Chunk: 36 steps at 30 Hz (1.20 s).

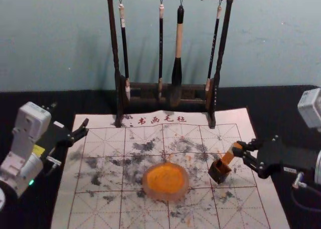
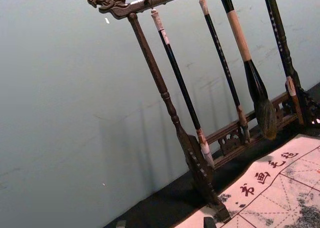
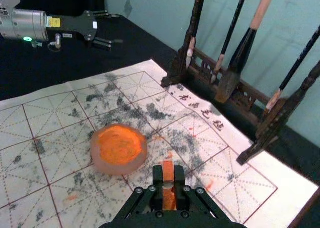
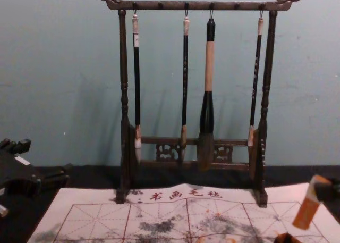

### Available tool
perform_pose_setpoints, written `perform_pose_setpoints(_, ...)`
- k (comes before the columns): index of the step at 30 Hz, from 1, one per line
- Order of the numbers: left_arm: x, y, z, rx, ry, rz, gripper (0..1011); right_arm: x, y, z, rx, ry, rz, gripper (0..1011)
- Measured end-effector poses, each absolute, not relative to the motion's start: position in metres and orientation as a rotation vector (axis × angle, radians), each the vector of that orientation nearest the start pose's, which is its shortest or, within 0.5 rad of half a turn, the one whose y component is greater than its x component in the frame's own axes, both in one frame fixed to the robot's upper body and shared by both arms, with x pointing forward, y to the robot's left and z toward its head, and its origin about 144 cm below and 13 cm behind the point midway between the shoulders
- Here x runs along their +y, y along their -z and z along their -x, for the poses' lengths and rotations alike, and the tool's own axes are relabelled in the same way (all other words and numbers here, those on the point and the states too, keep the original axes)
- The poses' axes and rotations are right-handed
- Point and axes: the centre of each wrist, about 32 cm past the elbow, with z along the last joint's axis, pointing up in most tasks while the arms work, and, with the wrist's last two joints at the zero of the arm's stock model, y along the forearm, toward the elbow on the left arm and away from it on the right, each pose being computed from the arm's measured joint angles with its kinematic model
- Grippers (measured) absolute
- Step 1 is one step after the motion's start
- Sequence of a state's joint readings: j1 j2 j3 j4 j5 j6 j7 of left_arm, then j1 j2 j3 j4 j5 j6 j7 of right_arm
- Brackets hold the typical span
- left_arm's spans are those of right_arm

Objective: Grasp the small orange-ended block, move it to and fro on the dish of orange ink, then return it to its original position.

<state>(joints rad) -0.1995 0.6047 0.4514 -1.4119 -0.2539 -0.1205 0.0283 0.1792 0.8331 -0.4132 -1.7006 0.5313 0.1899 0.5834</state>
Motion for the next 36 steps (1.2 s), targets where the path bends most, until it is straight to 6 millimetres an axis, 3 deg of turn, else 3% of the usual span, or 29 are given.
perform_pose_setpoints(14, 0.310, -1.140, -0.489, -0.285, -1.248, -0.304, 1001, -0.331, -1.214, -0.468, 0.043, 0.637, 0.397, 101)
perform_pose_setpoints(36, 0.310, -1.140, -0.489, -0.285, -1.248, -0.304, 1001, -0.331, -1.200, -0.485, 0.087, 0.653, 0.406, 101)
